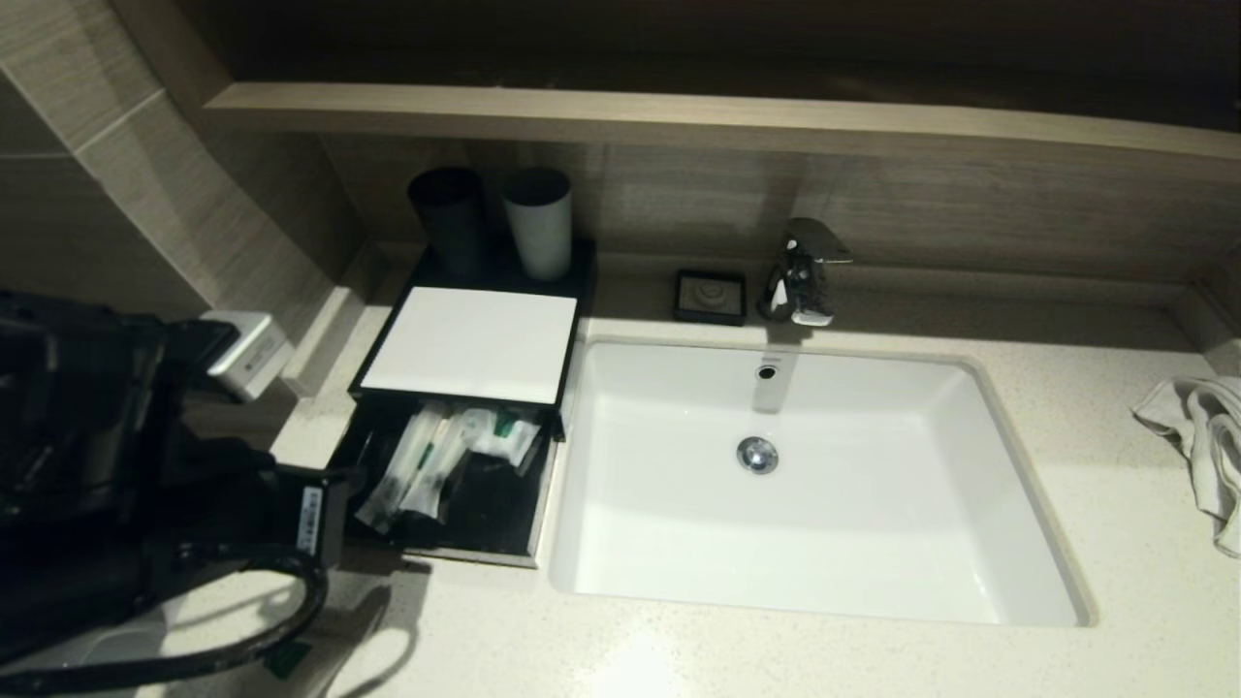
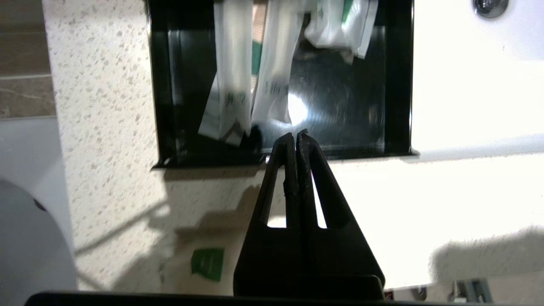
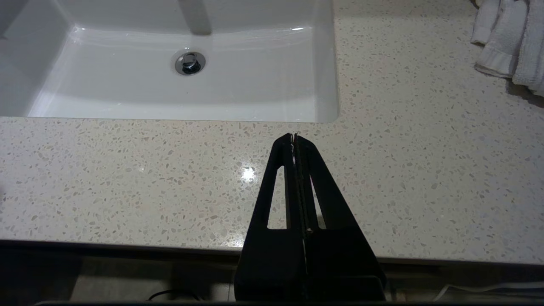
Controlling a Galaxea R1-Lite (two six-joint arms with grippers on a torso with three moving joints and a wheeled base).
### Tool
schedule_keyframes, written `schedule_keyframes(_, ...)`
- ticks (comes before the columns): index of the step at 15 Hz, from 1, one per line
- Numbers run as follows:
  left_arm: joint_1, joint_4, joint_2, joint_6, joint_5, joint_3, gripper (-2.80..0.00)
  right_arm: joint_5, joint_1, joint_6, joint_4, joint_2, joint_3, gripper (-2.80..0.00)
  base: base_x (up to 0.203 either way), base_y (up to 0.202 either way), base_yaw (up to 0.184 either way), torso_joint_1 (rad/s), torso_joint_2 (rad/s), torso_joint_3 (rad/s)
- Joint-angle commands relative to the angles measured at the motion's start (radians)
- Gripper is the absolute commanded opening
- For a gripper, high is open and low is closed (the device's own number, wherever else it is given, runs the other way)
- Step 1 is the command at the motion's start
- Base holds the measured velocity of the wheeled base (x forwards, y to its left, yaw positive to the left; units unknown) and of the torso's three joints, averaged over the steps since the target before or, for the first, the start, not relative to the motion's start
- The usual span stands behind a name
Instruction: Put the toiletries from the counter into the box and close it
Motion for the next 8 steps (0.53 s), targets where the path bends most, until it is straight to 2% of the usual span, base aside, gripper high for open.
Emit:
schedule_keyframes(1,0.006,0.034,-0.131,-0.002,0.003,0.067,-2.8,0.0,0.0,0.0,0.0,0.001,0.0,-2.8,0.0,0.0,0.0,0.0,0.0,0.0)
schedule_keyframes(6,0.066,0.146,-0.323,-0.003,-0.001,0.187,-2.8,-0.001,0.0,0.0,0.0,0.001,0.0,-2.8,0.0,0.0,0.0,0.0,0.0,0.0)
schedule_keyframes(8,0.083,0.174,-0.39,-0.006,-0.005,0.276,-2.8,-0.001,0.0,0.0,0.0,0.0,0.001,-2.8,0.0,0.0,0.0,0.0,0.0,0.0)
